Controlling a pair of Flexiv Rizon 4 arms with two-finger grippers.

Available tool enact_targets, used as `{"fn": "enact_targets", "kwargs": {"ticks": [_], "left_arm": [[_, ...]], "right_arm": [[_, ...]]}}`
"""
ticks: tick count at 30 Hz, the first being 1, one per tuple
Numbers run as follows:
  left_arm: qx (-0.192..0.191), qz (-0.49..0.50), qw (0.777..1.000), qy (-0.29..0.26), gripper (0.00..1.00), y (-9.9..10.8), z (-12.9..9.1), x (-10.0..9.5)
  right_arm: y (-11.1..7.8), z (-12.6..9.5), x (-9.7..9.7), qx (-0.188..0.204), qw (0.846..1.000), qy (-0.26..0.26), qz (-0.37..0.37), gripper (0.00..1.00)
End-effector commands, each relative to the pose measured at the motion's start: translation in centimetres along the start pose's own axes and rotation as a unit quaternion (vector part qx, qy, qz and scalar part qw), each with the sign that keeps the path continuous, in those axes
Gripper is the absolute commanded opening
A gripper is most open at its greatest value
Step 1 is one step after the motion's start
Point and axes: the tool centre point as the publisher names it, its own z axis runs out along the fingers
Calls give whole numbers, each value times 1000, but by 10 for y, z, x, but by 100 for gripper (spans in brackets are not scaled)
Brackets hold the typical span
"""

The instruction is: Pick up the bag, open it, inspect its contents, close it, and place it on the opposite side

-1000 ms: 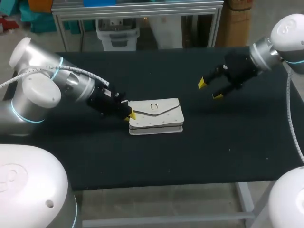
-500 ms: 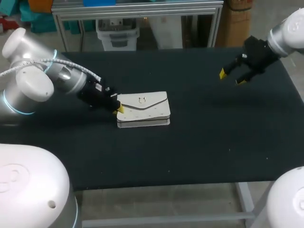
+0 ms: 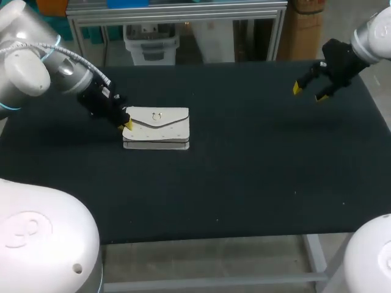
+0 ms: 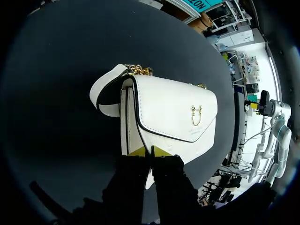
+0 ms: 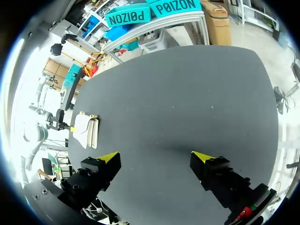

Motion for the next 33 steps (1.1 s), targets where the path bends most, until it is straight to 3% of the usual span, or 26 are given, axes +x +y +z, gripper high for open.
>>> {"fn": "enact_targets", "kwargs": {"ticks": [1, 17, 28, 33], "left_arm": [[-42, -1, 999, -4, 0, -7, -7, 2], [-42, -1, 999, -4, 0, -7, -7, 2], [13, -8, 999, 29, 0, -26, -65, -56], [36, -20, 999, 18, 0, -47, -88, -84]], "right_arm": [[1, -1, 0, 3, 1000, -1, 0, 100], [2, -4, -5, -1, 1000, -3, 4, 100], [19, -38, -60, -34, 998, -24, 50, 100], [22, -40, -67, -33, 998, -31, 54, 100]]}}
